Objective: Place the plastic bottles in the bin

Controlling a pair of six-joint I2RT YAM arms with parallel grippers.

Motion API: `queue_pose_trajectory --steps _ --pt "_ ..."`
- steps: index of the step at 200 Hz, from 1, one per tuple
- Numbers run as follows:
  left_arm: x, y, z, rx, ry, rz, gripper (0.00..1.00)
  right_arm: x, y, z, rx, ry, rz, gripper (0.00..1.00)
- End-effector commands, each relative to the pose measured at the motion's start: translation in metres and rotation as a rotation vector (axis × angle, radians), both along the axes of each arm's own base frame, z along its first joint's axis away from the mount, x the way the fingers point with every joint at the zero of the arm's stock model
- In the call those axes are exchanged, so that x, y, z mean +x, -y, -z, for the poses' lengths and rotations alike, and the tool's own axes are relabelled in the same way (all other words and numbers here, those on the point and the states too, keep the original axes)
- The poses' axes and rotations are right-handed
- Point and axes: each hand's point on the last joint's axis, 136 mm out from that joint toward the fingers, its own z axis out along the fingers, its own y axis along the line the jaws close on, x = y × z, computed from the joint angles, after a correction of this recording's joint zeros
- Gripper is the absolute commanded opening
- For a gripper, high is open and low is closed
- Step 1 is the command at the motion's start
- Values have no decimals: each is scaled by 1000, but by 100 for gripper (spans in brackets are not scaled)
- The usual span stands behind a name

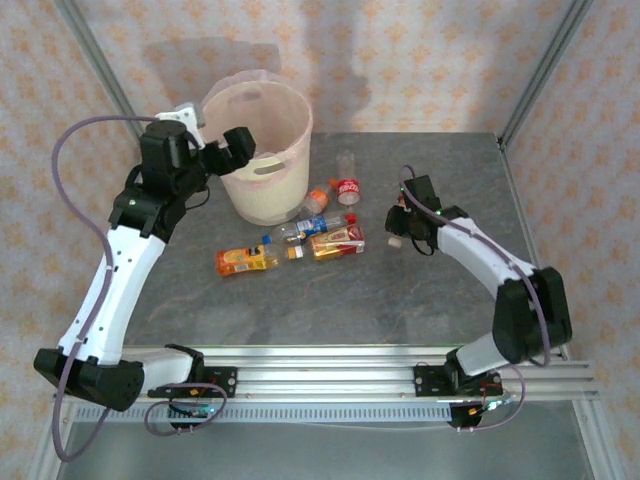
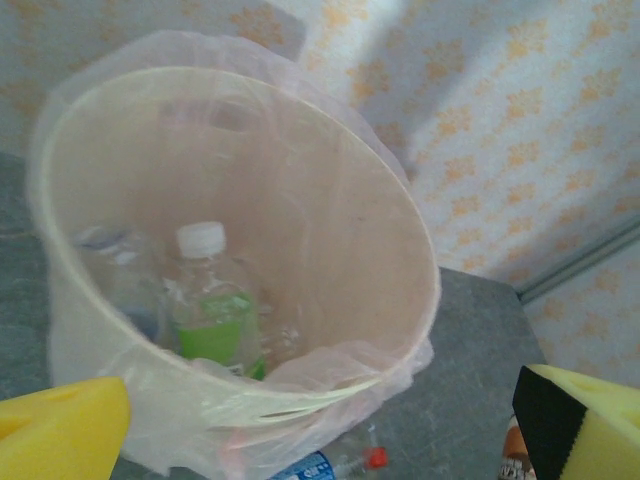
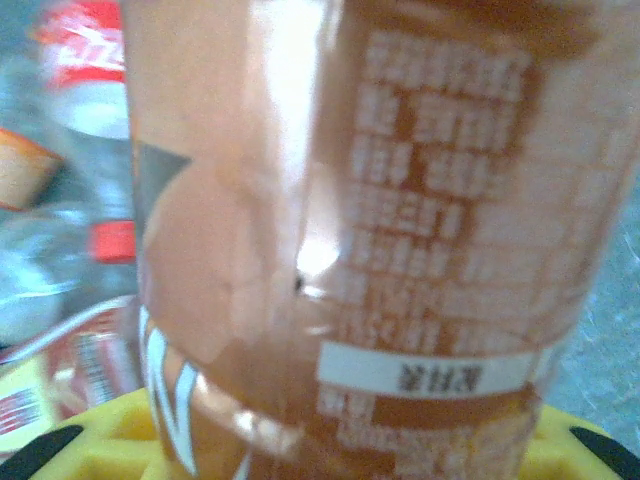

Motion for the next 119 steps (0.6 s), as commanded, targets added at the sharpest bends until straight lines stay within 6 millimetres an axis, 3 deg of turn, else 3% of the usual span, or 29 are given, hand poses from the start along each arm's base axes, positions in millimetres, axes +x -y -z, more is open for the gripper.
queue_pose_trajectory --steps 1,52,119 --pt "2 26 -17 -20 44 85 100 -3 -27 -40 39 143 -132 37" --pt "7 98 -12 -50 5 338 100 -22 -86 -116 175 346 -364 37" --pt "-6 153 -3 -130 -39 594 100 -44 -129 -185 402 524 -558 38"
